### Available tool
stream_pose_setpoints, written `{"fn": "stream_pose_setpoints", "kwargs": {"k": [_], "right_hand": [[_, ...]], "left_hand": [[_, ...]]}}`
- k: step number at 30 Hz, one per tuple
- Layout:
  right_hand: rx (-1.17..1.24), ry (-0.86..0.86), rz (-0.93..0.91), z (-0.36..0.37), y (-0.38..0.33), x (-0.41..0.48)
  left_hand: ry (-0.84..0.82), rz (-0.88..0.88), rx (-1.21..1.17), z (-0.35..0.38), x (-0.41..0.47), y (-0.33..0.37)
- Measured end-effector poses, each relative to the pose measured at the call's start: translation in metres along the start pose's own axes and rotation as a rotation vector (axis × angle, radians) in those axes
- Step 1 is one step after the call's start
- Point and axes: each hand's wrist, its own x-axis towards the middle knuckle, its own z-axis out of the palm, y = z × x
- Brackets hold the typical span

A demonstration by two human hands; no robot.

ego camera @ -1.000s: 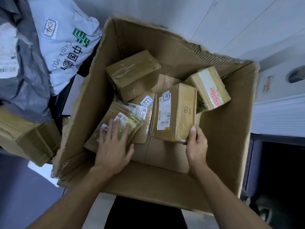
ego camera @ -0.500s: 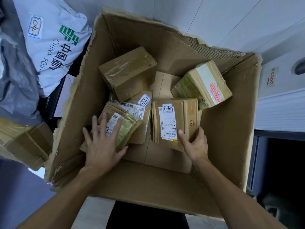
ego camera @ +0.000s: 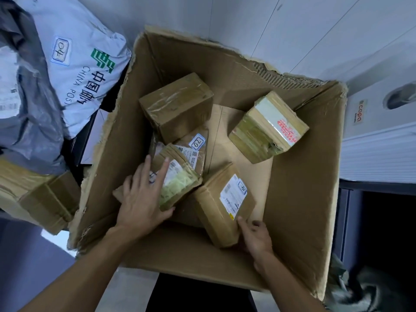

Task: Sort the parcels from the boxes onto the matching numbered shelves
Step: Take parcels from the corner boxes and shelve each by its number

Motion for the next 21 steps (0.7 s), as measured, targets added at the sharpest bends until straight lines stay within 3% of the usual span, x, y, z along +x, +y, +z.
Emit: {"fn": "stream_pose_setpoints", "kwargs": {"k": [3, 5, 9, 13, 21], "right_hand": [[-0.15, 0.165, -0.216, -0.016, -0.013, 0.006], [-0.186, 0.099, -0.324, -0.023, -0.027, 0.016], [-0.127, -0.131, -0.278, -0.022, -0.048, 0.037], [-0.164, -0.291, -0.188, -0.018, -0.055, 0.055], [-0.159, 0.008, -0.13, -0.044, -0.051, 0.05]], "left_hand": [[-0.036, 0.001, -0.067, 0.0, 0.002, -0.002], [-0.048, 0.021, -0.093, 0.003, 0.002, -0.008], [-0.07, -0.127, -0.108, 0.011, -0.002, -0.018], [-0.102, -0.156, -0.1, 0.018, -0.007, -0.017], [-0.016, 0.074, 0.043, -0.006, 0.014, -0.007]]}}
